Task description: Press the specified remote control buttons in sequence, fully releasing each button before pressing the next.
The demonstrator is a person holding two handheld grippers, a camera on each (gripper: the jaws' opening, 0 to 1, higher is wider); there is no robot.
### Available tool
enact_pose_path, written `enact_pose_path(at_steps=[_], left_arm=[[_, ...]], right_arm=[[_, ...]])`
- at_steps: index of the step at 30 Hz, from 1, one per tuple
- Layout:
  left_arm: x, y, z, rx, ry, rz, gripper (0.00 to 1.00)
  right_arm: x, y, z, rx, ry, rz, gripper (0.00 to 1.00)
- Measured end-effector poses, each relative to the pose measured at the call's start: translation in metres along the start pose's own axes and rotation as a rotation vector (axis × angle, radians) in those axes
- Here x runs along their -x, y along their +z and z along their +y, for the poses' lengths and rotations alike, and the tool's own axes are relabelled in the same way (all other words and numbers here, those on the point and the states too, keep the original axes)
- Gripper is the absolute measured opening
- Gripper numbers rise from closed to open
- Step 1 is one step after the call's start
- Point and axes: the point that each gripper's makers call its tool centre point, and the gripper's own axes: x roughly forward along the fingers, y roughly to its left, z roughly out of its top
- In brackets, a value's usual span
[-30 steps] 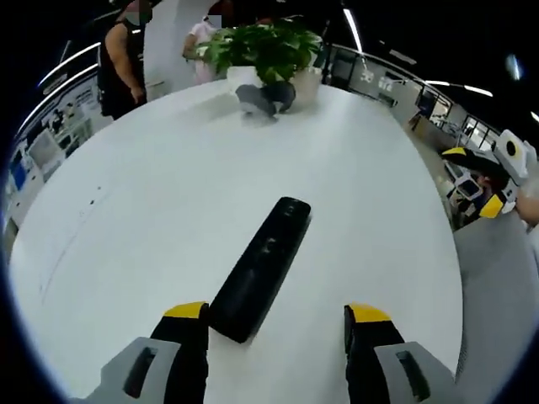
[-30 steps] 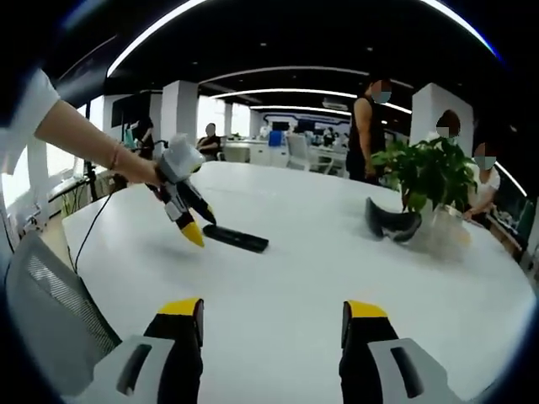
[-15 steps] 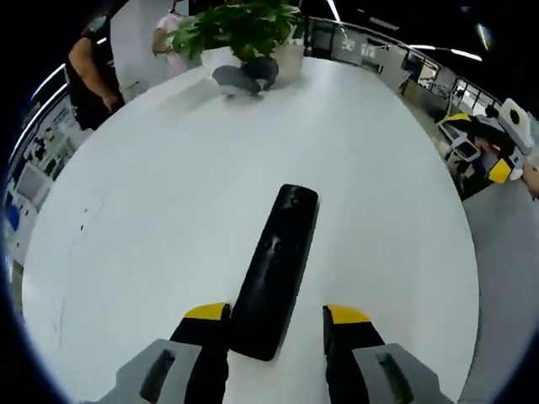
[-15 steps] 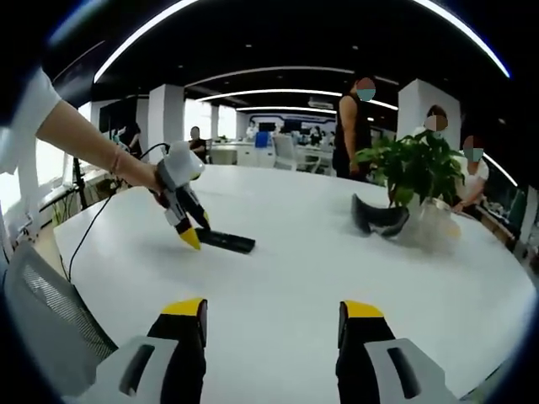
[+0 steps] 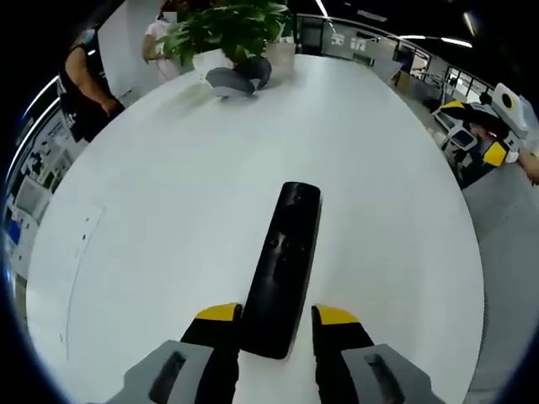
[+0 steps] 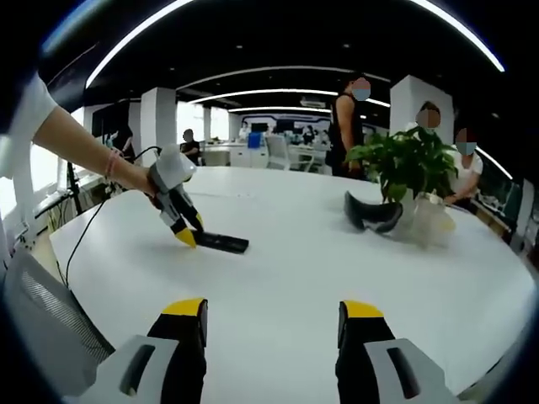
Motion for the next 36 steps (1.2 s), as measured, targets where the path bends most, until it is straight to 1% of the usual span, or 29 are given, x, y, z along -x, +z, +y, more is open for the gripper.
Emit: enact_pose_path(at_steps=[2, 3, 5, 10, 12, 15, 22, 23, 26, 30, 34, 36], left_arm=[[0.0, -0.001, 0.0, -0.005, 0.004, 0.006, 0.25], [0.0, 0.0, -0.002, -0.021, -0.004, 0.005, 0.25], [0.0, 0.0, -0.005, -0.009, 0.01, 0.008, 0.25], [0.0, -0.002, -0.006, -0.01, 0.015, 0.014, 0.24], [0.0, -0.004, -0.007, 0.006, 0.02, 0.013, 0.24], [0.001, -0.007, -0.015, 0.015, 0.023, 0.003, 0.24], [0.005, -0.012, -0.031, -0.01, 0.008, 0.006, 0.24], [0.005, -0.013, -0.032, -0.011, 0.006, 0.008, 0.24], [0.006, -0.015, -0.038, -0.025, 0.002, 0.042, 0.24], [0.008, -0.019, -0.048, -0.042, -0.008, 0.055, 0.24], [0.009, -0.022, -0.053, -0.064, -0.02, 0.066, 0.24], [0.009, -0.022, -0.054, -0.061, -0.019, 0.069, 0.24]], right_arm=[[0.0, 0.001, 0.002, 0.014, 0.003, -0.002, 0.64], [0.0, 0.002, 0.003, 0.025, 0.004, -0.005, 0.66], [-0.001, 0.003, 0.005, 0.04, 0.005, -0.005, 0.68], [-0.001, 0.002, 0.005, 0.046, 0.014, -0.002, 0.67], [-0.001, 0.001, 0.006, 0.046, 0.017, 0.002, 0.66], [-0.001, 0.0, 0.006, 0.06, 0.015, 0.009, 0.67], [-0.002, -0.002, 0.004, 0.063, 0.01, 0.019, 0.66], [-0.001, -0.002, 0.003, 0.06, 0.006, 0.023, 0.67], [-0.001, -0.004, 0.001, 0.053, -0.004, 0.031, 0.66], [-0.001, -0.004, 0.0, 0.044, -0.008, 0.03, 0.66], [-0.002, -0.006, 0.0, 0.049, -0.005, 0.042, 0.66], [-0.003, -0.009, 0.001, 0.056, -0.004, 0.055, 0.66]])
